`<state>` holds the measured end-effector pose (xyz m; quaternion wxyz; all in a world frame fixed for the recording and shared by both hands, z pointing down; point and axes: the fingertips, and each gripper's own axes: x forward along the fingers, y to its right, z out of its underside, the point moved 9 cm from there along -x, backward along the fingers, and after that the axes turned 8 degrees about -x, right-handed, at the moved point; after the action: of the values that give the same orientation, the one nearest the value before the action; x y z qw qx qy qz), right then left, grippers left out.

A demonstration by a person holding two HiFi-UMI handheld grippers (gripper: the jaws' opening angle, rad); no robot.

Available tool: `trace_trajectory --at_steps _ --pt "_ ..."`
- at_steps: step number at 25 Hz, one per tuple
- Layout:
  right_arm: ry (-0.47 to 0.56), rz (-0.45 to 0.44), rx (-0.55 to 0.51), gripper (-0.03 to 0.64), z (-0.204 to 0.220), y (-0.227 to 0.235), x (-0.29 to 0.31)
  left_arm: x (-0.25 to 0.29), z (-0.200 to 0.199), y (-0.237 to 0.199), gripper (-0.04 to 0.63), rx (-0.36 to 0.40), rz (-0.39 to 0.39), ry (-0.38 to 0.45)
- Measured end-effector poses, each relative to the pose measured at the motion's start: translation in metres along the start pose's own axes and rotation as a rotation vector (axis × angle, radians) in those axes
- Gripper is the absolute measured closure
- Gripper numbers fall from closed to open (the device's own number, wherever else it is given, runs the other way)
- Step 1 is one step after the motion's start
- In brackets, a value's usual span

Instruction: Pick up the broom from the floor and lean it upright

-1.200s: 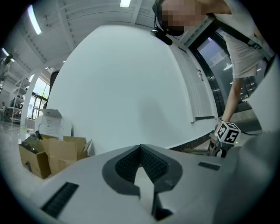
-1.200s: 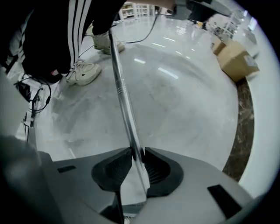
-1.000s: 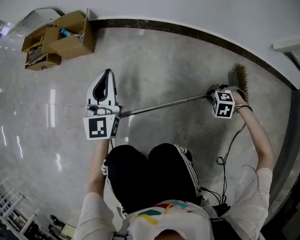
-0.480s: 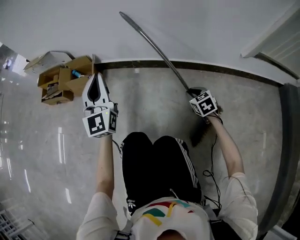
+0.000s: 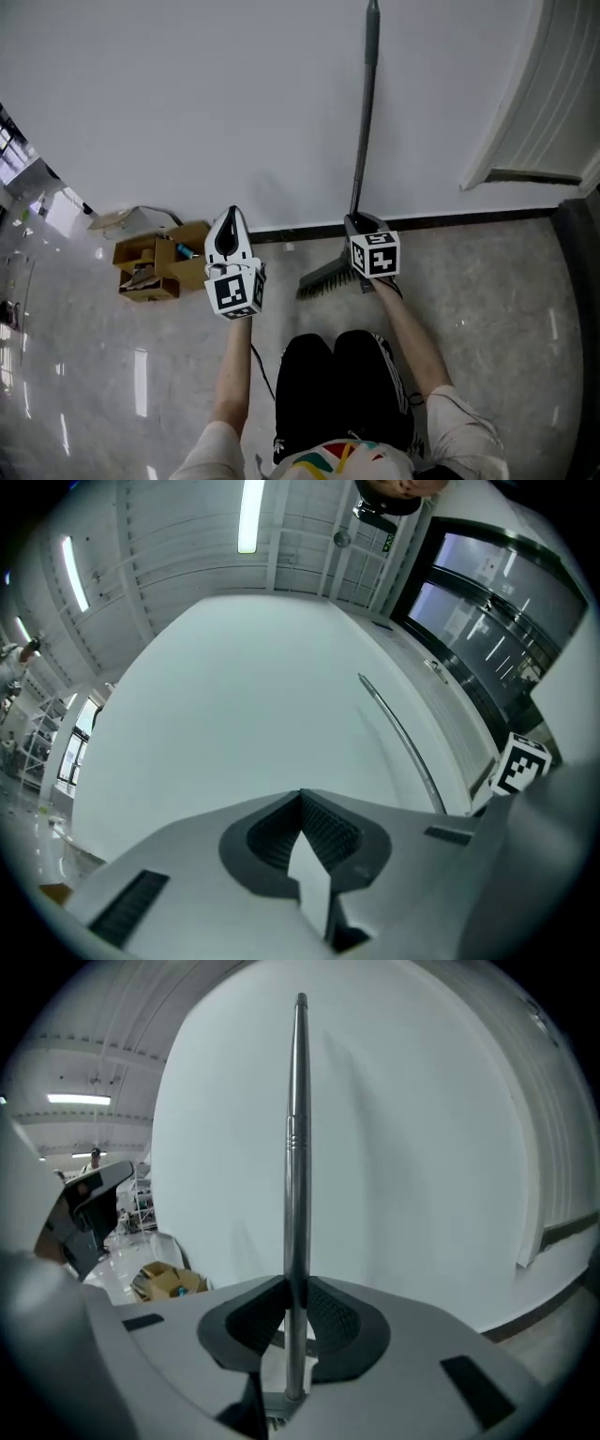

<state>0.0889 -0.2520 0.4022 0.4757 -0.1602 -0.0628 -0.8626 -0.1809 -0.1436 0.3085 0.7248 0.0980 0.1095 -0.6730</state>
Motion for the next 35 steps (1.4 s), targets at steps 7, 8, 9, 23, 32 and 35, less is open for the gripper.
trace_trajectory --at_steps 7,8,9,23,32,35 --pt "-0.108 0.054 -0.052 0.535 0.025 -0.018 0.07 0.015 0.071 0.002 0.549 -0.072 0.026 -0.056" --pt "-0.116 0.064 -0.044 0.535 0.035 -0.019 0.077 0.016 0.083 0.0 0.549 -0.073 0.031 -0.069" --pt "-0.104 0.077 -0.025 0.535 0.042 -0.018 0.084 0.021 0.095 -0.003 0.549 -0.073 0.037 -0.079" --pt "-0.07 0.085 0.15 0.534 0.05 -0.005 0.105 0.036 0.118 0.022 0.549 -0.124 0.095 -0.095" --pt "0.004 0.191 -0.068 0.526 0.046 -0.014 0.088 0.032 0.096 0.023 0.549 -0.12 0.113 -0.067" --pt "0.035 0.189 -0.039 0.486 0.039 -0.009 0.08 0.031 0.085 0.027 0.549 -0.113 0.124 -0.062"
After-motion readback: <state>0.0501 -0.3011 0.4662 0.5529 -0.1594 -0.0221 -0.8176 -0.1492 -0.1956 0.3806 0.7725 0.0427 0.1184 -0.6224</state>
